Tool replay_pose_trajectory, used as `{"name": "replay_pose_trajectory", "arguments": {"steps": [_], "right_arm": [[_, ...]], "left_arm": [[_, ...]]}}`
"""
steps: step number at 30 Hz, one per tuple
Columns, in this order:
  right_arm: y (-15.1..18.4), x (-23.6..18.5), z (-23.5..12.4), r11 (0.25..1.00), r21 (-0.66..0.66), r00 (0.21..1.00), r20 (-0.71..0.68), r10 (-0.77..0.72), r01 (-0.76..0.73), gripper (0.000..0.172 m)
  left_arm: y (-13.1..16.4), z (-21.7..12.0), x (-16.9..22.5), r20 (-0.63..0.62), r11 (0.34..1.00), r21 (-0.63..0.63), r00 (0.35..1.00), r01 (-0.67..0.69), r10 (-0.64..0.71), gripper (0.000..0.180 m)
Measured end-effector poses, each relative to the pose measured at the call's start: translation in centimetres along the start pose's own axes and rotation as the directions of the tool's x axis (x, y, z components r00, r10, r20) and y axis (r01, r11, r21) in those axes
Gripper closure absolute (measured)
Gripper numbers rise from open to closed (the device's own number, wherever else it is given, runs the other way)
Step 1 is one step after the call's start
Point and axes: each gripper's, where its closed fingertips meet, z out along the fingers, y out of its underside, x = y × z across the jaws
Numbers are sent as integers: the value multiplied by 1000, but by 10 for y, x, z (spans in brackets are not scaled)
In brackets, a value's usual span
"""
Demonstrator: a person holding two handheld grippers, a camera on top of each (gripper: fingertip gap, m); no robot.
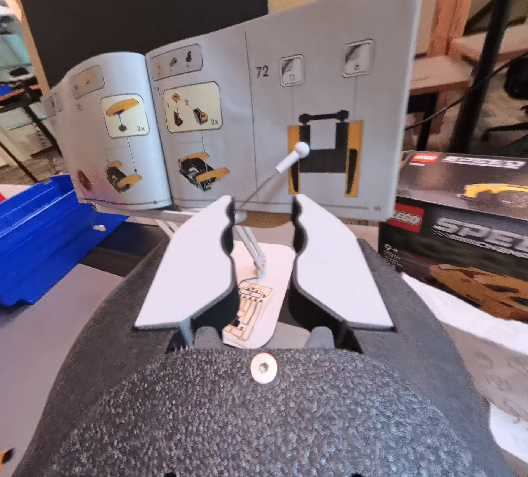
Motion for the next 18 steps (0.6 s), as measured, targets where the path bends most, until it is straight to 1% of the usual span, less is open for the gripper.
{"name": "replay_pose_trajectory", "arguments": {"steps": [1,2,3,4,5,7,9,11,13,14,15,16,18], "right_arm": [[-3,-2,6,999,-30,1000,-1,10,-10,124],[-7,-2,12,999,-43,1000,-10,10,-11,125],[-9,0,17,999,-52,1000,-26,6,-7,134],[-9,3,21,998,-65,999,-41,-3,1,150],[-8,8,24,997,-74,998,-60,-8,4,160],[-5,10,22,997,-60,998,-45,44,-47,161],[6,16,16,993,-43,992,-53,111,-114,160],[25,22,11,977,-40,977,-42,210,-212,161],[52,27,8,954,-111,960,-39,277,-280,166],[63,27,5,949,-135,959,-33,282,-284,158],[67,29,-1,956,-132,965,-40,258,-261,148],[64,31,-8,974,-108,979,-50,196,-200,140],[40,22,-21,999,-27,996,-86,-31,29,134]], "left_arm": [[1,1,1,-6,1000,-4,1000,5,-5,169],[3,1,3,-11,1000,-7,1000,5,-5,169],[4,1,4,-15,1000,-11,1000,0,0,169],[5,1,6,-17,1000,-15,1000,-8,7,169],[6,0,7,-18,1000,-17,1000,-15,15,169],[7,-1,8,-18,1000,-21,1000,-22,22,169],[8,-2,7,-18,1000,-20,1000,-14,14,169],[7,-2,5,-21,1000,-18,1000,2,-2,169],[8,-2,5,-26,1000,-23,1000,13,-14,170],[9,-3,6,-31,999,-29,999,20,-21,171],[9,-4,6,-37,999,-32,999,25,-27,172],[9,-4,6,-40,999,-32,999,28,-29,172],[8,-5,6,-42,999,-31,999,29,-30,173]]}}
